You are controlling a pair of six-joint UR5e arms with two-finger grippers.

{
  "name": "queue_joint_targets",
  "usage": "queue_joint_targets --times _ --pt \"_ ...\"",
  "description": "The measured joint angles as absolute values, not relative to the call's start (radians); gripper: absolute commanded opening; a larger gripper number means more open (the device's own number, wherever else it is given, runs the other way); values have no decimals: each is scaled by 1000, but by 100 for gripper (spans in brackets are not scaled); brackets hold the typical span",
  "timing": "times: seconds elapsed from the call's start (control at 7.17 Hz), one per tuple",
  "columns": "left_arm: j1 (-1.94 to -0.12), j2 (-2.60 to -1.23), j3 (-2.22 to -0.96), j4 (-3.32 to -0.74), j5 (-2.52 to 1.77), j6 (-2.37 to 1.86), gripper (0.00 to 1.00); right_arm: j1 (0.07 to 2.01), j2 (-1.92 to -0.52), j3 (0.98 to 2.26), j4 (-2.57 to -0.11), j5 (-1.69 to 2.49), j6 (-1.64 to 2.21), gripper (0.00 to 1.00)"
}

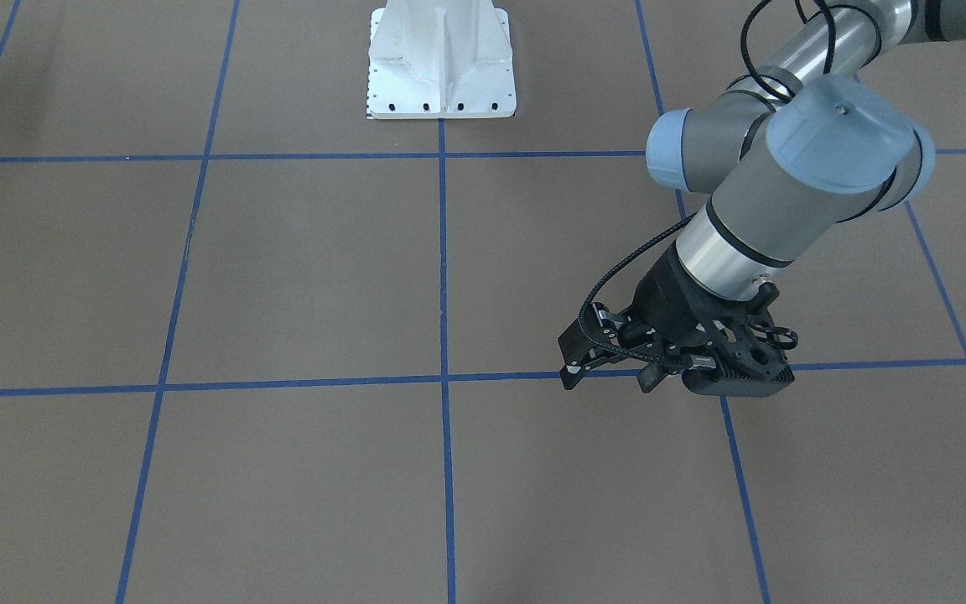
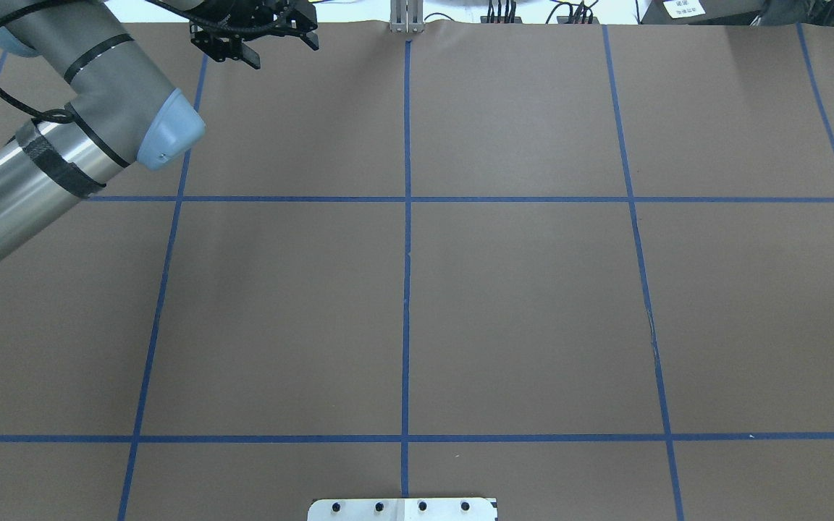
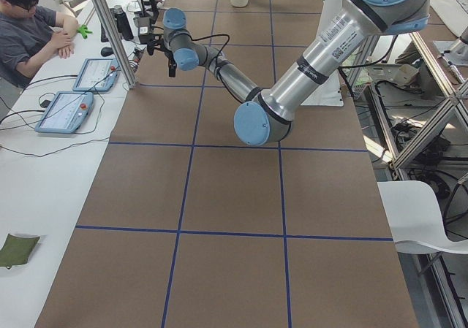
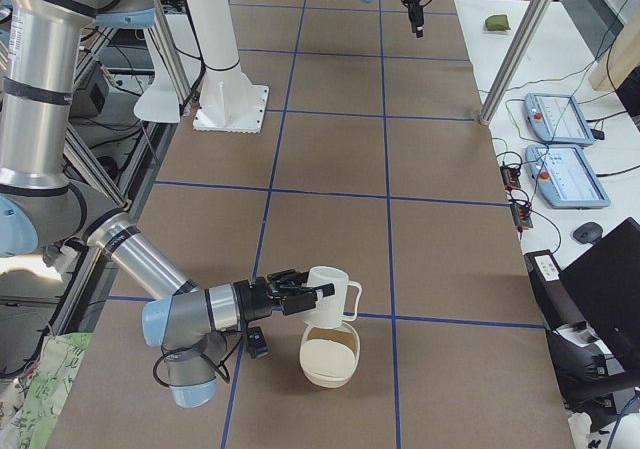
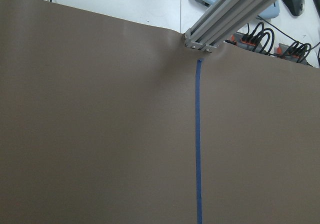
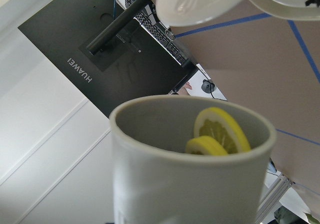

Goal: Left arm hands cup to right arm to dump lemon

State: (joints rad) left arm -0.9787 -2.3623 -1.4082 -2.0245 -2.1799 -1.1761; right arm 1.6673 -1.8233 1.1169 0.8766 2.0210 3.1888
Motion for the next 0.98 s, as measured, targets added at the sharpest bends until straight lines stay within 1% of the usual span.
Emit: queue_joint_targets --times 0.42,0.98 --pt "-979 -2361 -1408 -2020 -2180 -1175 100 1688 -1792 1117 912 2021 3393 32" --pt "-971 -2361 -1410 -2013 -2164 -1173 100 1690 -1780 1122 928 2025 3376 31"
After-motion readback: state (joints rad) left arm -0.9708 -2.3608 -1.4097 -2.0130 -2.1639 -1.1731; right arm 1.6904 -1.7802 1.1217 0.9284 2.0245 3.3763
